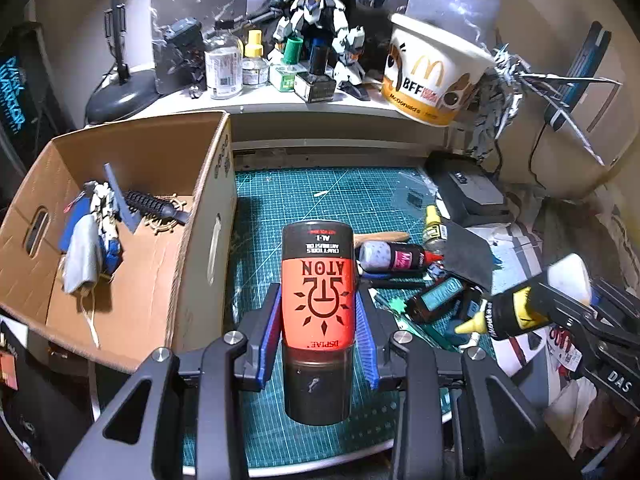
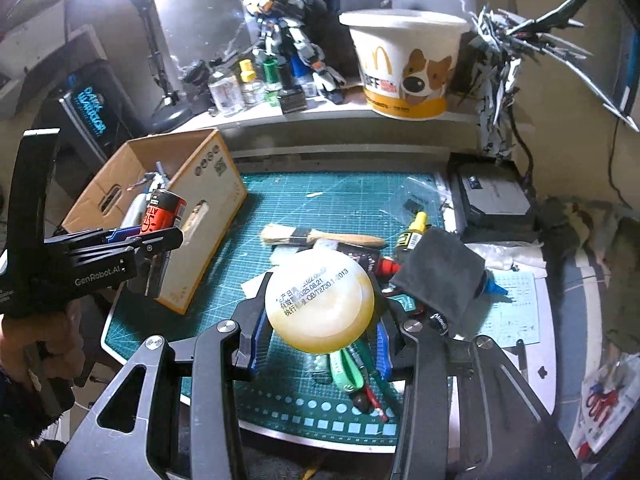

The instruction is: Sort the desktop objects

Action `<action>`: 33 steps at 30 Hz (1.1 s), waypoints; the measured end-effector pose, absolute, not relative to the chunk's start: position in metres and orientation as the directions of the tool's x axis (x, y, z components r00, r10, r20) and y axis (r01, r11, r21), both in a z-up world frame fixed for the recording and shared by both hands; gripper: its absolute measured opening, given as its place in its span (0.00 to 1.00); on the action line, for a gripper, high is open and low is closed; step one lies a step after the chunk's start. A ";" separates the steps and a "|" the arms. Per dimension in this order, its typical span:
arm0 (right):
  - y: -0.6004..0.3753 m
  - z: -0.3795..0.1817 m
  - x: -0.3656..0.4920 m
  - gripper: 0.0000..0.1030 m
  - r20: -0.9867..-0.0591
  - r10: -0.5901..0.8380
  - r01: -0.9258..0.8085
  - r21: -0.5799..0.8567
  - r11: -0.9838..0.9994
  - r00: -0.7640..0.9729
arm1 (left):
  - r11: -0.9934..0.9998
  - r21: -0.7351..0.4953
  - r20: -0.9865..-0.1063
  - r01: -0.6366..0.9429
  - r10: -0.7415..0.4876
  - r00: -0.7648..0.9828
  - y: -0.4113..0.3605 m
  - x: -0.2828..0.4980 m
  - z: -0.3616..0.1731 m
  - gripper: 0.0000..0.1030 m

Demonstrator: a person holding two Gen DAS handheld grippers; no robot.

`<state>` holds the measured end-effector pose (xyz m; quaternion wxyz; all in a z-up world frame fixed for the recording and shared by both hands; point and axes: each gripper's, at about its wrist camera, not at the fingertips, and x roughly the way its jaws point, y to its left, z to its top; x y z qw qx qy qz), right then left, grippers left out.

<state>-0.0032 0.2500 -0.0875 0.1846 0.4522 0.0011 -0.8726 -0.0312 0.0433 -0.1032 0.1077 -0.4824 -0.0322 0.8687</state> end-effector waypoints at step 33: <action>0.052 -0.005 -0.004 0.37 -0.679 -0.507 0.539 0.191 -0.821 -0.531 | -0.987 -0.162 -0.774 0.007 0.122 -0.622 -0.160 -0.033 -0.021 0.33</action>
